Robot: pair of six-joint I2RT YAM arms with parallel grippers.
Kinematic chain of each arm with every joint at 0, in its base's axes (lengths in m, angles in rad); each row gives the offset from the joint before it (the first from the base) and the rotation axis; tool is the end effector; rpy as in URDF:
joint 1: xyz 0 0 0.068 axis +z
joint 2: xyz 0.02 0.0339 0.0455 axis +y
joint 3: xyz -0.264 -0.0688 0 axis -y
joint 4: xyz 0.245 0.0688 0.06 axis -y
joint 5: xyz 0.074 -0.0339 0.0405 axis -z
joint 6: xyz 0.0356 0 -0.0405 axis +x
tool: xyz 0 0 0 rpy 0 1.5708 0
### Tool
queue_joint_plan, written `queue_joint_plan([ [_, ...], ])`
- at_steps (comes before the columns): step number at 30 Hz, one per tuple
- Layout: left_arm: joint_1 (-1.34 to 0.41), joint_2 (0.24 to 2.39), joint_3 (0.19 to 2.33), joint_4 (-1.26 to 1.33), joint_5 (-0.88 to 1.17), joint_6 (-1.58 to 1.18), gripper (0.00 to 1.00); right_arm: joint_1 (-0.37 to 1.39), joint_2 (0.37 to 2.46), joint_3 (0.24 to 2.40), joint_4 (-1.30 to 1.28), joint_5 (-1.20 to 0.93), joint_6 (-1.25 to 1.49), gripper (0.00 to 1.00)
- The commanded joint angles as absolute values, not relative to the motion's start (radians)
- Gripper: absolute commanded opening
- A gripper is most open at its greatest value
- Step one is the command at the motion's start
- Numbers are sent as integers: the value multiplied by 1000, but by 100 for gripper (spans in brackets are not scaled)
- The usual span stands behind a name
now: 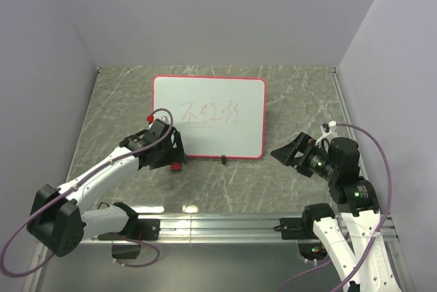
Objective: Erase the whiteboard
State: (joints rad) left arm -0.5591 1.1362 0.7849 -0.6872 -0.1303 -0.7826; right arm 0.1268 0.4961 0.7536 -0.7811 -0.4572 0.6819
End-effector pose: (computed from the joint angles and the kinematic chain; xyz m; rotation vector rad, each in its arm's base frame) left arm 0.1847 -0.1101 0.2308 -0.3396 2.6069 -0.3111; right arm 0.0984 0.0284 0.3066 0.3133 2.1604 0.9542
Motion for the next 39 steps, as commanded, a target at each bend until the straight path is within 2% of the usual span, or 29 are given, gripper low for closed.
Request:
queue_joint_plan([
  [1,-563,1195,788,-626,-160,-772,86,135,494,776,-796,-454,647,95],
  [5,-561,1247,775,-588,-150,-758,87,133,505,801,-824,-431,623,95],
  [9,-563,1295,764,-577,-179,-747,94,135,503,807,-841,-407,607,95],
  [22,-561,1417,793,-548,-221,-684,93,133,517,770,-822,-379,591,95],
  [35,-566,1474,805,-505,-233,-661,83,135,537,736,-765,-362,595,95],
  [39,-591,1502,811,-508,-232,-661,71,133,537,729,-759,-364,595,95],
])
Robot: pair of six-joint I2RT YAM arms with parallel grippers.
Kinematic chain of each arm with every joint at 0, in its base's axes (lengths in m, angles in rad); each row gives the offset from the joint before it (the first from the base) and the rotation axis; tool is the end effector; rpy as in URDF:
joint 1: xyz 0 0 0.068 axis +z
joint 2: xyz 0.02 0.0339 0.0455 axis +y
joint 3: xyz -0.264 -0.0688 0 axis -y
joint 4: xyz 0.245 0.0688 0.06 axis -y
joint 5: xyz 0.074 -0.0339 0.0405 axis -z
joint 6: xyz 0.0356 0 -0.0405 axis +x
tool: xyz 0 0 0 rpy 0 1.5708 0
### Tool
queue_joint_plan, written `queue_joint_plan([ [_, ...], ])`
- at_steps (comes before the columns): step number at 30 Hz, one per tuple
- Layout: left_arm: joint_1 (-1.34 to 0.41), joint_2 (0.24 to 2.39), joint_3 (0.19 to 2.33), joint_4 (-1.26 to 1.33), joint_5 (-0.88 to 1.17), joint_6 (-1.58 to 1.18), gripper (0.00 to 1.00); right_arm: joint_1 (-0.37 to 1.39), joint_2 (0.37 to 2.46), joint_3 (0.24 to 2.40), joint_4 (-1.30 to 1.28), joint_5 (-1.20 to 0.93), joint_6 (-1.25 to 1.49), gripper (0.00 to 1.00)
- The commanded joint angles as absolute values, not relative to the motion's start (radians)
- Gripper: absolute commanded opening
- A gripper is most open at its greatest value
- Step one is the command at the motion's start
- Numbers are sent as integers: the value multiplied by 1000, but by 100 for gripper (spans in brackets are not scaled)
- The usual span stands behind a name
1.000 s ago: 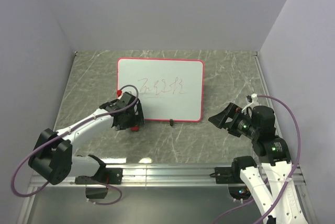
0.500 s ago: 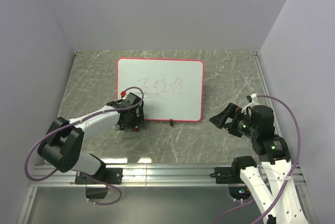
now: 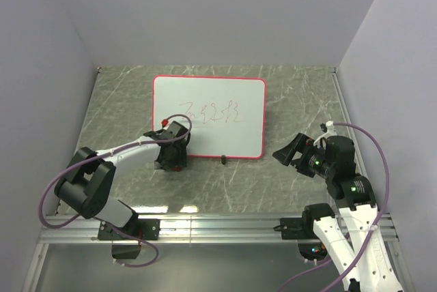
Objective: Erase the whiteboard
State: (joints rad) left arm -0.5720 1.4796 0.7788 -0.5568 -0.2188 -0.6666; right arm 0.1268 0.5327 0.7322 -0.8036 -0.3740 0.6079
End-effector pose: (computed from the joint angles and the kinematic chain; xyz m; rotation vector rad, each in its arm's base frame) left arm 0.2189 -0.1318 0.1608 -0.1784 2.7559 -0.0061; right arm 0.1065 0.0267 0.2941 0.3169 2.2238 0.8161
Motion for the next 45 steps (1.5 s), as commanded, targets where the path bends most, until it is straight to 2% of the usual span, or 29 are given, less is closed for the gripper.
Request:
queue_joint_plan([
  [1,-597,1506,815,-509,-235,-664,69,133,535,729,-762,-362,594,95],
  [10,-632,1557,813,-509,-196,-699,52,138,520,729,-778,-353,584,95],
  [13,-644,1548,811,-535,-192,-724,43,141,512,729,-788,-341,575,95],
  [15,-652,1539,807,-557,-190,-759,28,146,506,727,-795,-337,571,95],
  [18,-675,1525,795,-601,-196,-817,18,147,492,719,-801,-330,565,95],
  [24,-773,1465,746,-704,-167,-934,14,160,479,722,-807,-322,554,95],
  [30,-960,1402,742,-831,-127,-1098,11,167,472,724,-811,-322,551,95],
  [32,-1006,1411,768,-905,-130,-1124,16,170,474,723,-808,-322,551,95],
  [36,-1060,1427,816,-942,-106,-1137,60,189,474,716,-798,-324,549,95],
  [37,-1084,1434,836,-965,-121,-1150,76,192,472,716,-796,-322,549,95],
  [40,-1109,1456,867,-992,-152,-1175,86,201,471,718,-796,-321,546,95],
  [45,-1111,1483,900,-994,-187,-1177,81,216,471,726,-793,-314,542,95],
])
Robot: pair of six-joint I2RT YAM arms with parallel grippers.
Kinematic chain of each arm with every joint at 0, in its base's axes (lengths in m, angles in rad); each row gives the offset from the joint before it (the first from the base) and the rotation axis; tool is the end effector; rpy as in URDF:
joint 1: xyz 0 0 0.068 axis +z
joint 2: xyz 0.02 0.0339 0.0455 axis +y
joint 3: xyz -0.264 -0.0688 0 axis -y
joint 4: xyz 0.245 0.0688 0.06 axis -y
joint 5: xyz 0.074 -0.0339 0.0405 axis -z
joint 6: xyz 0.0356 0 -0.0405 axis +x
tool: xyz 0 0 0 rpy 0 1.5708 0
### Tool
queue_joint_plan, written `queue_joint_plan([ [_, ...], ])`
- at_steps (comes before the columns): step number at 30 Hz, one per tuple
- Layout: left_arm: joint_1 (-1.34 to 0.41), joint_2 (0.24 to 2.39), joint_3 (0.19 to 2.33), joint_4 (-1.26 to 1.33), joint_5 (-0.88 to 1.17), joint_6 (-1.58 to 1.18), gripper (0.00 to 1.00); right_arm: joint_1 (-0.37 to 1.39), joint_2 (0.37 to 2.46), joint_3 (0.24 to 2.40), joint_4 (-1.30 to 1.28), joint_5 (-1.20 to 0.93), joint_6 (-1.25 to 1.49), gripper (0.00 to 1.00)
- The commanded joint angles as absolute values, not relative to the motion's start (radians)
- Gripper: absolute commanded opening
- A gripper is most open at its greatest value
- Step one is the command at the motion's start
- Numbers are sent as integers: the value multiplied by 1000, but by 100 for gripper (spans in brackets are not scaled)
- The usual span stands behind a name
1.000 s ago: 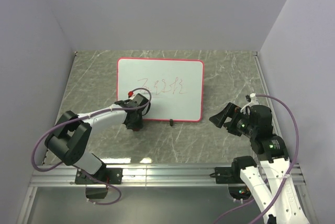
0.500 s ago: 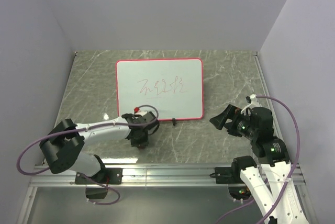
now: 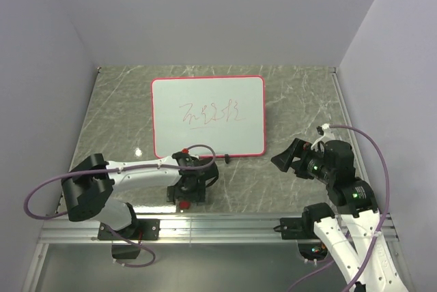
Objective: Erase the whiteboard
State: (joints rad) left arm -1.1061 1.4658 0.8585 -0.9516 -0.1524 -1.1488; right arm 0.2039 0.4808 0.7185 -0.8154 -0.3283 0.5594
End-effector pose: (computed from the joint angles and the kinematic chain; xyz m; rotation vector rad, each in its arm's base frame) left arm 0.1075 -0.2023 0.1763 -0.0654 2.9970 0.0821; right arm 0.0957 0.0315 0.2928 0.1957 2.2125 0.7865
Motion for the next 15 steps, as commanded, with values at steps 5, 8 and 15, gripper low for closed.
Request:
queue_joint_plan([
  [5,-1111,1511,905,-968,-218,-1172,66,230,472,730,-792,-311,537,95],
  [8,-1111,1520,902,-950,-236,-1172,65,235,472,732,-793,-311,535,95],
  [15,-1091,1488,847,-874,-272,-1166,61,242,477,729,-788,-310,538,95],
])
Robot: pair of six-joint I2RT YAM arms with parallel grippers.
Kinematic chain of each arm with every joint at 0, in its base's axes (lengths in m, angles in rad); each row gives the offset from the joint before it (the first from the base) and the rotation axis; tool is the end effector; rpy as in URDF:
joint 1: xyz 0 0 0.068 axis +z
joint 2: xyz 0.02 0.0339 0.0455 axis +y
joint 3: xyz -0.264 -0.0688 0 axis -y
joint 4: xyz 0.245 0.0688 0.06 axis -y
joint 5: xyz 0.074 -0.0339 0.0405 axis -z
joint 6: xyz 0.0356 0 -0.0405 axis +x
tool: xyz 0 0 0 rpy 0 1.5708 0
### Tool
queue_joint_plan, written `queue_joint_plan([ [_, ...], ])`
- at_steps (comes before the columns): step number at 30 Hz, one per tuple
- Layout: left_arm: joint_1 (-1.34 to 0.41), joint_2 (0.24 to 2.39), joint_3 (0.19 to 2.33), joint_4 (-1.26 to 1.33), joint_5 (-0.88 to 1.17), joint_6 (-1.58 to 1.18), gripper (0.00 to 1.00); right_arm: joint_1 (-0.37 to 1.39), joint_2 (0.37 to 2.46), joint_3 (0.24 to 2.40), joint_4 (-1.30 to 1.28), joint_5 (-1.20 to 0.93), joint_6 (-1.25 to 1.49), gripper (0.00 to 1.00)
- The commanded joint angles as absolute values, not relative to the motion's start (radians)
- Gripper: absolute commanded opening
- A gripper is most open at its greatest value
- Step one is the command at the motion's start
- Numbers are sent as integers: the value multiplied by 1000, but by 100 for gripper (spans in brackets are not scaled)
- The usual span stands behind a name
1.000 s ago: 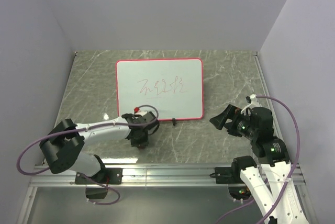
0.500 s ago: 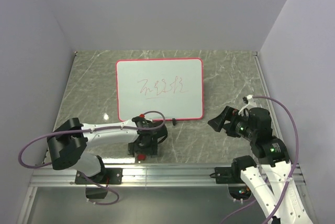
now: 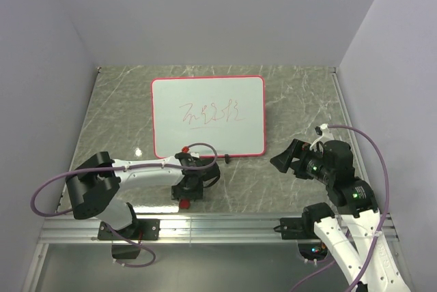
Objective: Erase the whiteboard
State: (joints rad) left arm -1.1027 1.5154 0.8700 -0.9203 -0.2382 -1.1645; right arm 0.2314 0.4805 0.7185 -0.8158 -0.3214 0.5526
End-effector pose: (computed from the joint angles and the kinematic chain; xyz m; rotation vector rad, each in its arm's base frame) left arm 0.1148 -0.2084 0.1691 -0.0911 2.9189 0.1412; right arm 0.0949 0.0339 0.2927 0.1622 2.2181 0.7904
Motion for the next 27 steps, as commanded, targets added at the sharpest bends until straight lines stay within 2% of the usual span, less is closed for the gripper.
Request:
queue_joint_plan([
  [1,-1086,1485,836,-856,-267,-1161,59,239,479,727,-787,-310,538,95],
  [3,-1074,1477,801,-812,-256,-1152,51,241,485,727,-785,-308,538,95],
  [5,-1071,1476,778,-796,-249,-1152,48,241,486,727,-784,-308,538,95],
  [7,-1069,1476,767,-781,-250,-1152,38,241,489,727,-787,-310,537,95],
  [8,-1069,1476,762,-779,-256,-1154,30,242,492,726,-788,-310,537,95],
  [9,-1071,1476,762,-781,-264,-1158,10,239,494,726,-787,-311,537,95],
  [10,-1071,1474,767,-794,-271,-1161,0,241,495,724,-787,-313,537,95],
  [15,-1072,1477,889,-857,-340,-1123,0,241,511,733,-784,-311,532,95],
  [20,-1071,1543,1214,-960,-445,-988,0,239,583,827,-704,-302,523,93],
  [24,-1046,1712,1489,-980,-544,-853,0,241,688,917,-571,-362,493,94],
  [27,-993,1826,1676,-966,-519,-779,0,236,810,1023,-525,-345,439,93],
])
